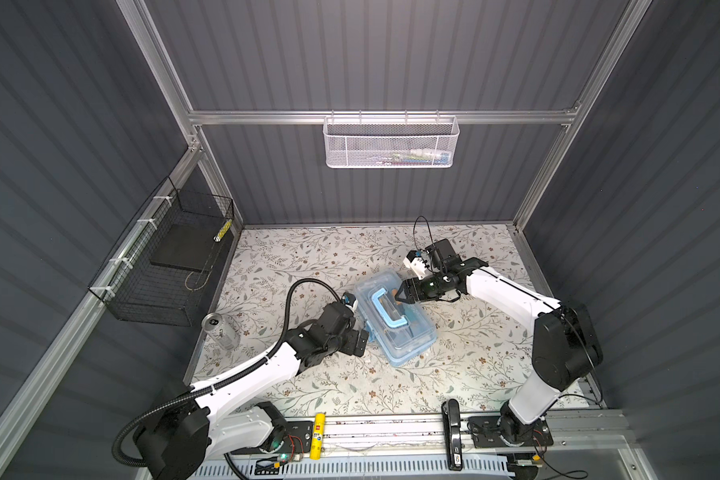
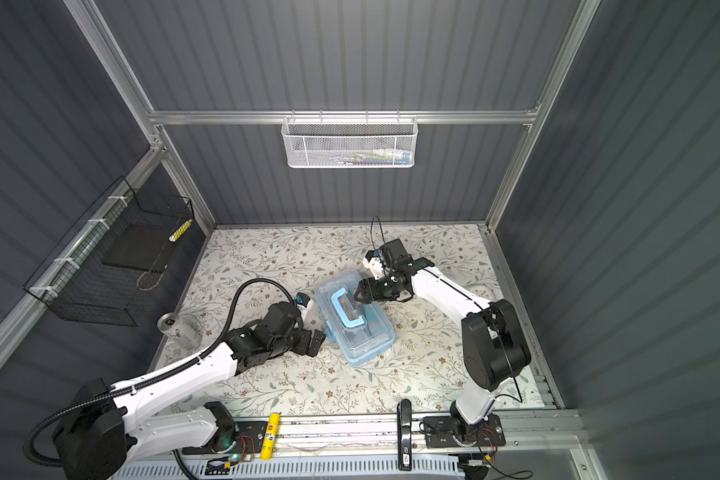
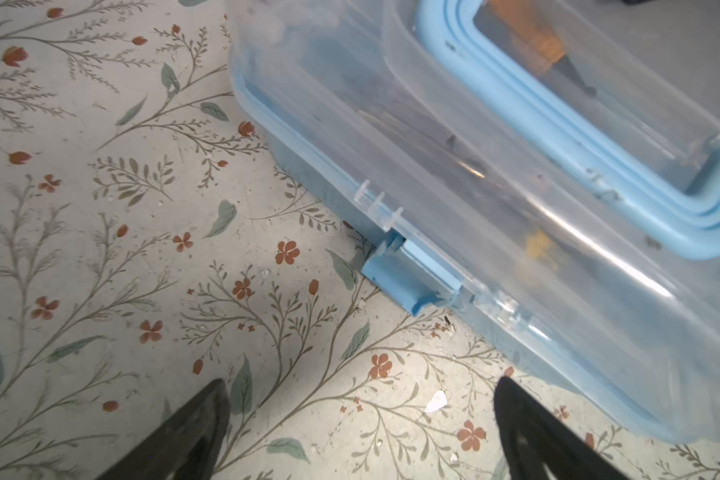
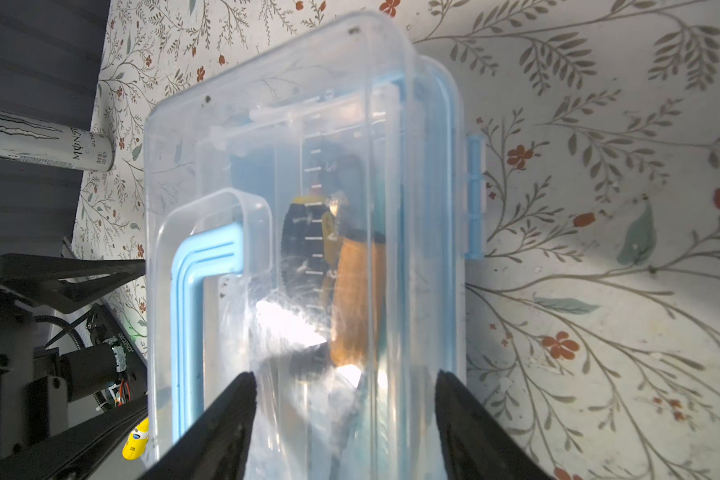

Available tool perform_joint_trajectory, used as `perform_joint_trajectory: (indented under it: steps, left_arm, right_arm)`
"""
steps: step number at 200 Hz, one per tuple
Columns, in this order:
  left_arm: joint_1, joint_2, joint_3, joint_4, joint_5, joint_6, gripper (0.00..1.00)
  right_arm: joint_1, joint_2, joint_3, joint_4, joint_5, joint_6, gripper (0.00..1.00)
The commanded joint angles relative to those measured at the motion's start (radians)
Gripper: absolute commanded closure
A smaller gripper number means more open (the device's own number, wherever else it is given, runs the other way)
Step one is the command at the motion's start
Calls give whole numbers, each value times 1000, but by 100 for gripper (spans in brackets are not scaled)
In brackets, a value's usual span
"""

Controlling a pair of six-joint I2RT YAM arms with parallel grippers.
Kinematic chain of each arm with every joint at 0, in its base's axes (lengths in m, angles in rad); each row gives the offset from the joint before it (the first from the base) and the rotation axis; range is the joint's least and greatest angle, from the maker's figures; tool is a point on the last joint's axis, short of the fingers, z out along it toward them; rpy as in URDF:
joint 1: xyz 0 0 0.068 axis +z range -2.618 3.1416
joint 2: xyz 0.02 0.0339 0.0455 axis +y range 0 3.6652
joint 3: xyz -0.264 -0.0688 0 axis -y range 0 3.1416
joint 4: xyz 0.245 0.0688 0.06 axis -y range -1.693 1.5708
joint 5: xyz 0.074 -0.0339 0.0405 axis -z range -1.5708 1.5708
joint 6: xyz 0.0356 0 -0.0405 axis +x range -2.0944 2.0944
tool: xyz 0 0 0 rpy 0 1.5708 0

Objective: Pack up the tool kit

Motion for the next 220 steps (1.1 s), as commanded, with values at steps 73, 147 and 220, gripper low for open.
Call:
perform_joint_trajectory:
  steps: [73, 147, 220]
  left_arm:
    - [-25, 114, -157, 355, 40, -15, 0]
    - [-40, 224, -198, 551, 6, -19, 0]
    - [-54, 285, -241, 681, -230, 20, 0]
  right_arm:
    - [-2, -38, -19, -30, -25, 16, 30]
    - [-3, -33, -31, -9, -29, 33, 30]
    - [-4, -35, -45, 7, -40, 48, 30]
